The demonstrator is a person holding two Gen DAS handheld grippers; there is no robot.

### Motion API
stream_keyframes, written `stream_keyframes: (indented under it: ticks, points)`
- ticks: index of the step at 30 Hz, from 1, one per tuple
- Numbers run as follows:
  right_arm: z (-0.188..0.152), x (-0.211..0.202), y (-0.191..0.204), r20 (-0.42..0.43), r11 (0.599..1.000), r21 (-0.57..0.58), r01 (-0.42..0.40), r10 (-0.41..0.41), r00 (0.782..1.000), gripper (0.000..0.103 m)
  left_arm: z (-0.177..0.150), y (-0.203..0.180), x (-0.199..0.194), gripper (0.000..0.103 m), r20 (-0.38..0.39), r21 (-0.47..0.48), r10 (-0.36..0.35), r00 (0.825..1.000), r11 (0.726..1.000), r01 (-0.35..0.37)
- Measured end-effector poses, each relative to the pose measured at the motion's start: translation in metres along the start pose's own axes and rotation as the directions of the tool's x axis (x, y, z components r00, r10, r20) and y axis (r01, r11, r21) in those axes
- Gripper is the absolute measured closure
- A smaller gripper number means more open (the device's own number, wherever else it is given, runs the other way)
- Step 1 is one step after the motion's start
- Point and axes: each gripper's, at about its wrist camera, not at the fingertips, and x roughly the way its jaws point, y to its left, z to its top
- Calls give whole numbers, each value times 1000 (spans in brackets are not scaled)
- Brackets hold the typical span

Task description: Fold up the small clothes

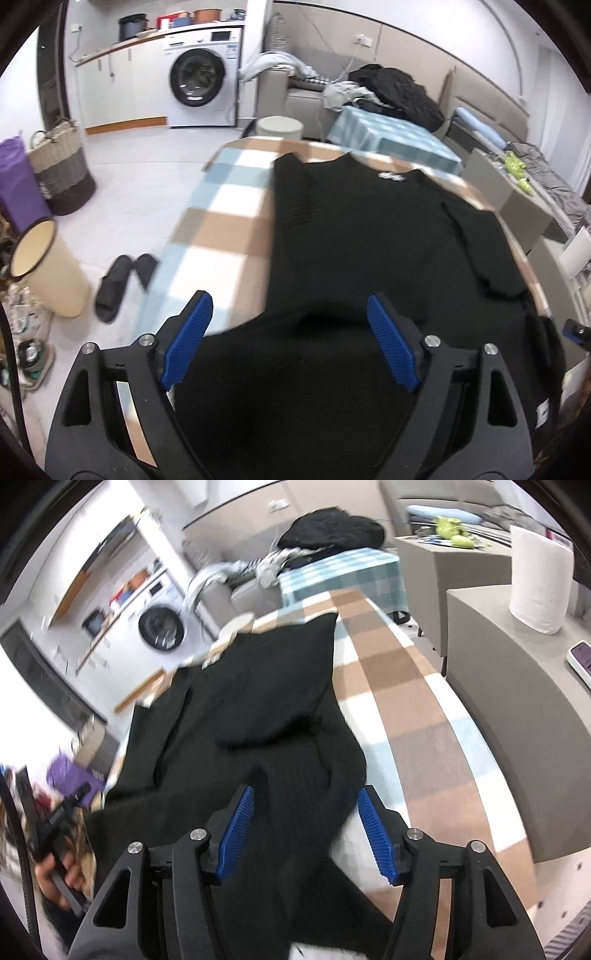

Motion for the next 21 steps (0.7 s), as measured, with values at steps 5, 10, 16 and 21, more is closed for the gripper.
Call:
stream_keyframes:
  ticks: [5, 10, 16, 21]
  points:
    - [-22, 11, -5, -112, 996, 1, -93, 93, 989, 41, -29, 36, -17, 19, -29, -55, 43, 999, 998, -44]
    - [-29, 26, 8, -144, 987, -107, -123, 107, 984, 81, -52, 64, -32, 19, -45, -104, 55, 997, 993, -59]
    - [-9, 14, -30, 13, 997, 54, -48, 47, 999, 94, -65, 77, -39, 19, -54, -127, 62, 997, 990, -69]
    - [-13, 16, -62, -14, 985, 157, -71, 74, 997, 68, -68, 73, -30, 19, -91, -122, 45, 995, 991, -56]
